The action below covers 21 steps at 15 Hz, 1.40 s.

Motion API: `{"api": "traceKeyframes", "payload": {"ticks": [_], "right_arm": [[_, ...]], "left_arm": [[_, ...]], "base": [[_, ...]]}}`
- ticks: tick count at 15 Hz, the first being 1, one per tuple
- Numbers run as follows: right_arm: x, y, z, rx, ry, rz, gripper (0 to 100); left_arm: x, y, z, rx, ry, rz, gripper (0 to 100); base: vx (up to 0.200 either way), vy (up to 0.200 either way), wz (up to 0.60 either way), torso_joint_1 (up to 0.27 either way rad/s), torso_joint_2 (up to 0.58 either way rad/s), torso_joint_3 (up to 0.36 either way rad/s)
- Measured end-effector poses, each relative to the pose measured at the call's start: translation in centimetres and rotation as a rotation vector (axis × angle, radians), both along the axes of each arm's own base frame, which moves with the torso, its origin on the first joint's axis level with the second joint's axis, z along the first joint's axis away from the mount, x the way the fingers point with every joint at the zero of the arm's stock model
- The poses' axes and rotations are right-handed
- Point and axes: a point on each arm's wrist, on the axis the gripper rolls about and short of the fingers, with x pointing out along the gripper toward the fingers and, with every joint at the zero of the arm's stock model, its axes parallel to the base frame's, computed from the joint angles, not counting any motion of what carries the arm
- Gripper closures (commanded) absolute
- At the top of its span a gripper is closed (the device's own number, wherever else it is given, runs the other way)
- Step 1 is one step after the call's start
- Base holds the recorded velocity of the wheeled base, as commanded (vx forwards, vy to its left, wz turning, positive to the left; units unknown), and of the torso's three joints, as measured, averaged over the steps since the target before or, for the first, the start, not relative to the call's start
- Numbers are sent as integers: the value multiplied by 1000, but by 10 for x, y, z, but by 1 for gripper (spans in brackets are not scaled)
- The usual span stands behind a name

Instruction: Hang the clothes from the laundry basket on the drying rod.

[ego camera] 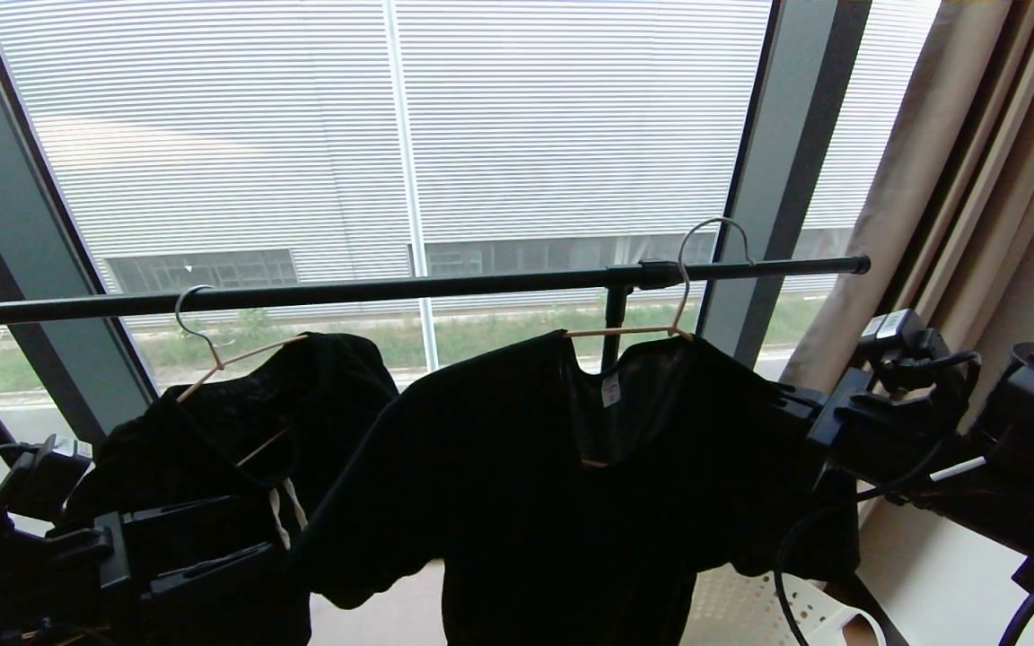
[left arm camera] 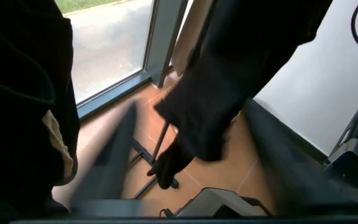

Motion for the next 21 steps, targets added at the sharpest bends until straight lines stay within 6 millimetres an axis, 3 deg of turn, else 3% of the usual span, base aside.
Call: {"api": "traceKeyframes", "payload": {"ticks": [4,8,11,16,18,21], "right_arm": [[-3,7,-3,-9,7,23,100],[-9,21,-10,-32,22,87,100],[-13,30,-18,-66,28,129,100],[-15,35,-22,-78,41,150,100],[-16,36,-23,-79,45,155,100],[-19,39,-24,-81,47,170,100]], "left_arm": [[6,-7,13,-48,-12,-22,0],[15,-27,48,-107,-67,-117,0],[20,-43,72,-112,28,-185,0],[19,-80,123,115,-122,-204,0],[20,-99,124,154,-174,-297,0],[28,-121,111,232,-223,-414,0]], "base": [[0,0,0,0,0,0],[0,0,0,0,0,0],[0,0,0,0,0,0],[0,0,0,0,0,0],[0,0,0,0,0,0],[0,0,0,0,0,0]]}}
